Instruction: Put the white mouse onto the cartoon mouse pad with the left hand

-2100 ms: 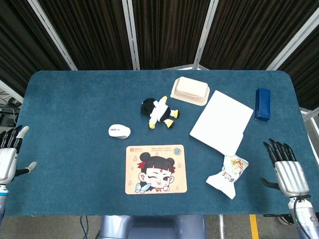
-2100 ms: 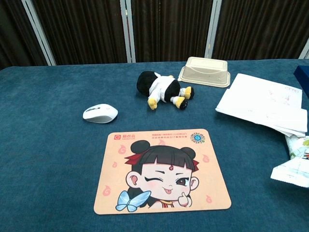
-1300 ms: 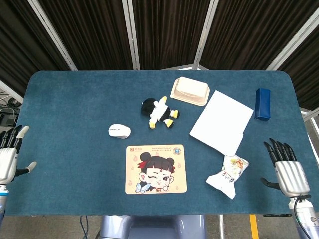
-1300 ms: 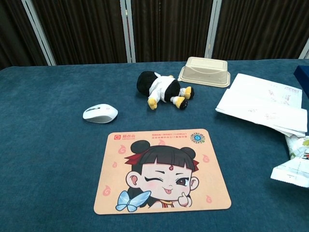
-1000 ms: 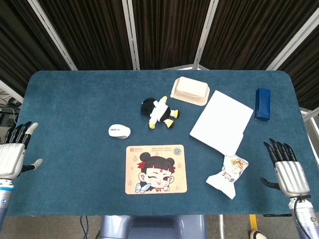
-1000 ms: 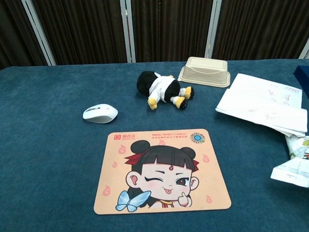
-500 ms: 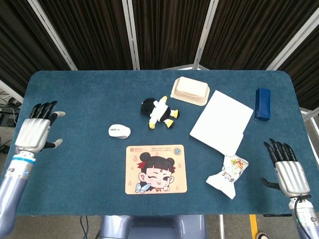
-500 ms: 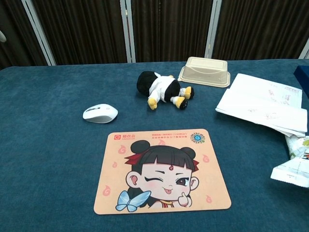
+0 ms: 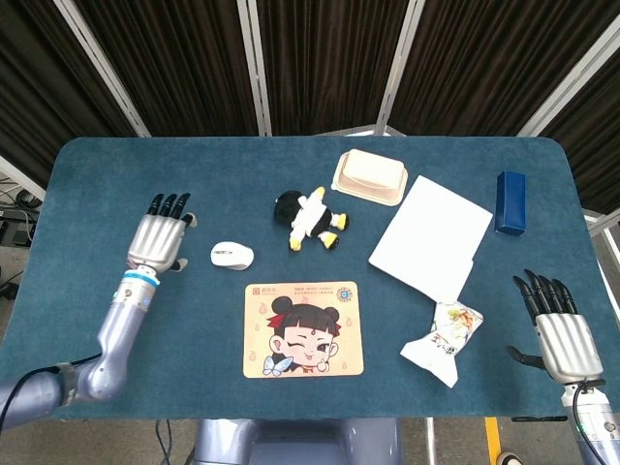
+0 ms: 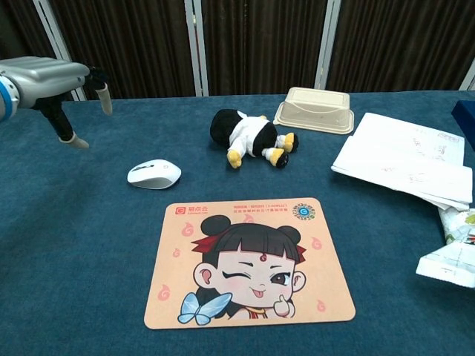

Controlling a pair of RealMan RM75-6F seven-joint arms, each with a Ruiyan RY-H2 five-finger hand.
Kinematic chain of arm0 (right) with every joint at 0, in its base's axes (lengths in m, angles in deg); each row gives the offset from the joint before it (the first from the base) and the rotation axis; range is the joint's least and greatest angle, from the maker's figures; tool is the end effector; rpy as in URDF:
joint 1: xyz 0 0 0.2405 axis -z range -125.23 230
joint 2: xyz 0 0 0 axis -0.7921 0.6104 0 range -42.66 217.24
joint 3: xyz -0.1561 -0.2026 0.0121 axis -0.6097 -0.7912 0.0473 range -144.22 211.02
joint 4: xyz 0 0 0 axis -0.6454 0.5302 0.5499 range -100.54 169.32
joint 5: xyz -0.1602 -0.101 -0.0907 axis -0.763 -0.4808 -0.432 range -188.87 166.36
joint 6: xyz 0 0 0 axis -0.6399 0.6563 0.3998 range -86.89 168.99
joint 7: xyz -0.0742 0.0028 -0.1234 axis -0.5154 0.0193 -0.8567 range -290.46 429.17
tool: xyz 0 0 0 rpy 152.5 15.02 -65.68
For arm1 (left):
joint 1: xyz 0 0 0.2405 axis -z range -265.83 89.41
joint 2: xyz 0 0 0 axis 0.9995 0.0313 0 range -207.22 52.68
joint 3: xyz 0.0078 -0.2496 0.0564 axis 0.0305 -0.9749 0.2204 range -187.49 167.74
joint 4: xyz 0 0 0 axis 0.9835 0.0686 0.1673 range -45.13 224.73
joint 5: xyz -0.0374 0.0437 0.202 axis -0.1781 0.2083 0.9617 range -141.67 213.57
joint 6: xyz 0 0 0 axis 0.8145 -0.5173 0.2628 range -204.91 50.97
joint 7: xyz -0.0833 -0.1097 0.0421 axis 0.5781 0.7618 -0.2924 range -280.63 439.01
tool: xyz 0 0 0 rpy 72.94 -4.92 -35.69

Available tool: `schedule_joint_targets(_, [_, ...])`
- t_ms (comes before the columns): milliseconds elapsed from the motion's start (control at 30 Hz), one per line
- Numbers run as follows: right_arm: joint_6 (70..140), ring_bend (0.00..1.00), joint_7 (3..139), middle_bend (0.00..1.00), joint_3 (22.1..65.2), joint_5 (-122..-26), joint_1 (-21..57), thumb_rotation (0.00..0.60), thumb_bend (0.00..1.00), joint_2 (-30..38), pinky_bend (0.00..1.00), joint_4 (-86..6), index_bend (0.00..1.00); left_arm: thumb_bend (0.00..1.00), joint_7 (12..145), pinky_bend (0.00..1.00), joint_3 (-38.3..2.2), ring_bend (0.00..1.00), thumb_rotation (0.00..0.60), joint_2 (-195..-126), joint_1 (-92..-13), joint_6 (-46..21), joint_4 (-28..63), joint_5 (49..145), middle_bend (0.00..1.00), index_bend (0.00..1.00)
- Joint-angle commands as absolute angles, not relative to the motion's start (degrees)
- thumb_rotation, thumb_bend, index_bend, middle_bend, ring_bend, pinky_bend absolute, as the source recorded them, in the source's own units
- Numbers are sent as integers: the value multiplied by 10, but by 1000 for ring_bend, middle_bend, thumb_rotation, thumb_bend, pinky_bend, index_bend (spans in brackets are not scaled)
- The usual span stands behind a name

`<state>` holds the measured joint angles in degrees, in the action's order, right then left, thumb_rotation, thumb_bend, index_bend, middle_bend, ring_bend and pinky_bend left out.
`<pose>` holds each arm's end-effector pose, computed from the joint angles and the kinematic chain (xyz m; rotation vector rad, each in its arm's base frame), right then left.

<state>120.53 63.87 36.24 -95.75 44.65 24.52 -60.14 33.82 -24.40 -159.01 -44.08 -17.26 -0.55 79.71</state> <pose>-0.3046 -0.1953 0.1514 1.4780 -0.8909 0.8134 -0.1631 0.3731 0.0400 -1.7015 -0.7702 -0.6175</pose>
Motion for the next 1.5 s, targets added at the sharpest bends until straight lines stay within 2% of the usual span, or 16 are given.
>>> schedule_joint_targets(33, [1205, 0, 639, 0, 362, -957, 446, 600, 106, 245, 0, -601, 12, 186, 316, 0, -238, 0, 600, -1614, -422, -169, 12, 777, 0, 328])
schedule_joint_targets(733, [1202, 0, 646, 0, 362, -958, 446, 600, 106, 248, 0, -603, 11, 181, 239, 0, -228, 0, 600, -1731, -340, -174, 114, 697, 0, 328])
schedule_joint_targets(900, [1201, 0, 650, 0, 361, -958, 445, 600, 107, 249, 0, -602, 11, 181, 229, 0, -226, 0, 600, -1758, -328, -176, 150, 682, 0, 301])
schedule_joint_targets(1067, [1200, 0, 652, 0, 361, -959, 445, 600, 106, 250, 0, -602, 11, 181, 223, 0, -226, 0, 600, -1773, -320, -178, 172, 671, 0, 210])
schedule_joint_targets(1500, [1198, 0, 651, 0, 361, -957, 444, 600, 107, 251, 0, -604, 12, 183, 224, 0, -227, 0, 600, -1809, -306, -197, 223, 654, 0, 305])
